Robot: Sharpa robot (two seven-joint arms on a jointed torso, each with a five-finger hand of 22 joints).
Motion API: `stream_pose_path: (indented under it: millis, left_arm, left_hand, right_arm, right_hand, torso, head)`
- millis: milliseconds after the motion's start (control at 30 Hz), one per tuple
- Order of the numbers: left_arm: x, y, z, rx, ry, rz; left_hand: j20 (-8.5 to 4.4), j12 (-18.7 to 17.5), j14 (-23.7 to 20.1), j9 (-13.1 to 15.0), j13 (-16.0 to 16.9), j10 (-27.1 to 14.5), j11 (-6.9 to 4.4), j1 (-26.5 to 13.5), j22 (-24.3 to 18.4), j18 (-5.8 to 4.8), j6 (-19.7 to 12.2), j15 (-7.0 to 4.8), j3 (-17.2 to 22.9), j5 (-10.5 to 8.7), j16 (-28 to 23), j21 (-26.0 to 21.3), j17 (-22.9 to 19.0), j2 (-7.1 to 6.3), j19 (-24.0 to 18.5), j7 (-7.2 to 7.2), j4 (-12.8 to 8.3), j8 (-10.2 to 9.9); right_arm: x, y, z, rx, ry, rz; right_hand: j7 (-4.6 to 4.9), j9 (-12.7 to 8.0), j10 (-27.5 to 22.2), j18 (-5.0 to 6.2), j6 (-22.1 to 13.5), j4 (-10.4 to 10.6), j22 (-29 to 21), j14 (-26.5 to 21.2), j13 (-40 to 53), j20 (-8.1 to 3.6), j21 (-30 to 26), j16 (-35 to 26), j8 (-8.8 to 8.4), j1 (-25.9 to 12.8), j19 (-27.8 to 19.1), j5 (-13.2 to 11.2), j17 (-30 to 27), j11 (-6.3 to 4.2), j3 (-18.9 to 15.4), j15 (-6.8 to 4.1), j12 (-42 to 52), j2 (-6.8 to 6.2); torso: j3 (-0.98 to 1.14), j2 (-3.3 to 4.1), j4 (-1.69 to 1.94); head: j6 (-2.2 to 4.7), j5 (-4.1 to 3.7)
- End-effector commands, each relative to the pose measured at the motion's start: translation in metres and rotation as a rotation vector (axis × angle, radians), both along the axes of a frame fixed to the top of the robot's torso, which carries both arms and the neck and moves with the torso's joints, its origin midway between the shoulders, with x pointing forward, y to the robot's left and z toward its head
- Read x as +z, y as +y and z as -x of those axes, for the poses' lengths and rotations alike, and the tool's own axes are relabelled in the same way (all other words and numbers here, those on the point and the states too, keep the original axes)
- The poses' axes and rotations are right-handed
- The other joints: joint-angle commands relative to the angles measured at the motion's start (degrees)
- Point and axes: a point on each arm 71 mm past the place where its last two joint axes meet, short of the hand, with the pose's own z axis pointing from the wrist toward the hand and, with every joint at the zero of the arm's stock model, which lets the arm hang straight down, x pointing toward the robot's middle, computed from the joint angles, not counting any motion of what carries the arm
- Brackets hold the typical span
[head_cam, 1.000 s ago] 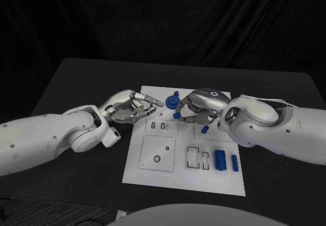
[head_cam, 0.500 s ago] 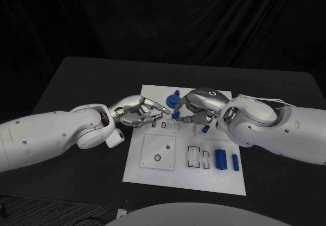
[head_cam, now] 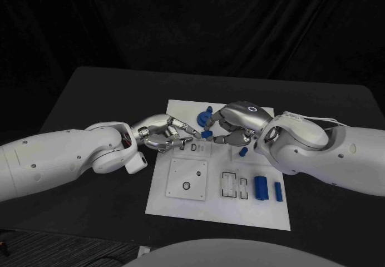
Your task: Assemble the parts on the task board
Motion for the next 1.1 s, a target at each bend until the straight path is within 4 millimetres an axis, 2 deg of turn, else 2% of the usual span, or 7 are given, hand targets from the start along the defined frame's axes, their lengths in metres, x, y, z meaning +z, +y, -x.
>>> stream_pose_path:
  millis: [33, 400, 567, 667, 800, 1100]
  left_arm:
    - [-0.001, -0.0023, 0.0009, -0.022, 0.014, -0.005]
    - [-0.0013, -0.0013, -0.0009, -0.022, 0.011, -0.002]
    - [-0.0015, -0.0016, -0.0016, -0.024, 0.011, -0.001]
    - [-0.0013, -0.0006, -0.0017, -0.021, 0.008, 0.0]
    - [-0.0007, 0.0026, -0.0018, -0.012, 0.001, 0.003]
    - [0.0003, 0.0046, -0.0019, -0.007, -0.01, 0.012]
  left_hand:
    - [0.01, 0.19, 5.95, 0.08, 15.03, 6.18, -0.31, -0.54, 5.38, 0.19, -0.4, -0.41, 0.36, 0.06, 0.15, -0.24, 15.07, -0.04, -0.5, 0.07, 0.18, -0.37]
    - [0.02, 0.19, 5.95, 0.18, 15.03, 6.18, -0.39, -0.63, 4.99, 0.32, -0.59, -0.41, 0.84, -0.04, 0.15, -0.49, 15.07, 0.28, -1.09, -0.11, 0.16, -0.52]
    - [0.0, 0.19, 5.95, 0.25, 15.03, 6.18, -0.42, -0.57, 4.89, 0.35, -0.57, -0.44, 1.1, -0.05, 0.15, -0.57, 15.07, 0.42, -1.27, -0.15, 0.08, -0.53]
    - [-0.01, 0.19, 5.95, 0.46, 15.03, 6.18, -0.37, -0.55, 4.96, 0.34, 0.0, -0.44, 1.35, -0.1, 0.15, -0.61, 15.07, 0.47, -1.27, 0.03, -0.04, -0.23]
    - [0.05, 0.19, 5.95, 0.88, 15.03, 6.18, -0.17, -0.63, 4.97, 0.34, 1.06, -0.32, 1.55, -0.16, 0.15, -0.68, 15.07, 0.35, -1.35, 0.34, -0.23, 0.39]
    - [0.1, 0.19, 5.95, 1.03, 15.03, 6.18, -0.1, -0.6, 4.56, 0.46, 1.36, -0.25, 1.67, -0.13, 0.15, -0.88, 15.07, 0.31, -1.89, 0.4, -0.36, 0.6]
  right_arm:
    - [0.0039, 0.0016, 0.0025, 0.011, -0.027, -0.034]
    - [0.0045, 0.0038, 0.0054, 0.027, -0.026, -0.036]
    - [0.004, 0.0049, 0.0057, 0.032, -0.021, -0.031]
    - [0.0031, 0.0039, 0.0046, 0.028, -0.016, -0.022]
    - [0.001, 0.0004, 0.0017, 0.014, -0.005, -0.004]
    - [-0.0019, -0.0028, -0.0024, 0.001, 0.007, 0.019]
  right_hand:
    - [-0.29, 2.53, 5.97, 0.01, 0.78, -0.29, 10.93, 5.29, 15.1, 0.38, 0.07, -0.07, 0.17, 0.65, -0.18, 0.33, 12.35, 0.56, 0.04, 0.33, 0.15, 0.02]
    - [-0.2, 2.55, 5.97, 0.0, 0.81, -0.34, 10.95, 5.3, 15.1, 0.43, 0.12, -0.02, 0.12, 0.64, -0.14, 0.92, 12.4, 0.64, 0.09, 0.4, 0.15, -0.09]
    - [-0.17, 2.55, 5.97, -0.01, 0.8, -0.39, 10.96, 5.32, 15.1, 0.45, 0.14, 0.01, 0.1, 0.68, -0.13, 1.08, 12.43, 0.66, 0.11, 0.42, 0.15, -0.13]
    - [-0.15, 2.56, 5.97, 0.0, 0.79, -0.44, 10.94, 5.31, 15.1, 0.46, 0.11, -0.02, 0.07, 0.74, -0.15, 1.22, 12.4, 0.68, 0.15, 0.43, 0.15, -0.17]
    - [-0.15, 2.55, 5.97, 0.01, 0.75, -0.55, 10.93, 5.3, 15.1, 0.49, 0.05, -0.05, 0.02, 0.85, -0.17, 1.36, 12.37, 0.69, 0.21, 0.46, 0.15, -0.24]
    - [-0.11, 2.55, 5.97, 0.03, 0.71, -0.66, 10.9, 5.27, 15.1, 0.51, -0.06, -0.12, -0.03, 0.97, -0.21, 1.49, 12.27, 0.72, 0.27, 0.48, 0.15, -0.28]
  torso:
    - [0.0, 0.0, 0.0]
    - [0.01, 0.0, -0.01]
    - [-0.01, 0.0, -0.02]
    - [-0.05, -0.02, 0.01]
    - [-0.05, -0.03, 0.06]
    - [-0.04, 0.0, 0.0]
  head:
    - [0.01, 0.01]
    - [-0.4, 0.09]
    - [-0.32, -0.06]
    - [-0.17, -0.13]
    - [-0.5, 0.08]
    - [-0.61, -0.07]
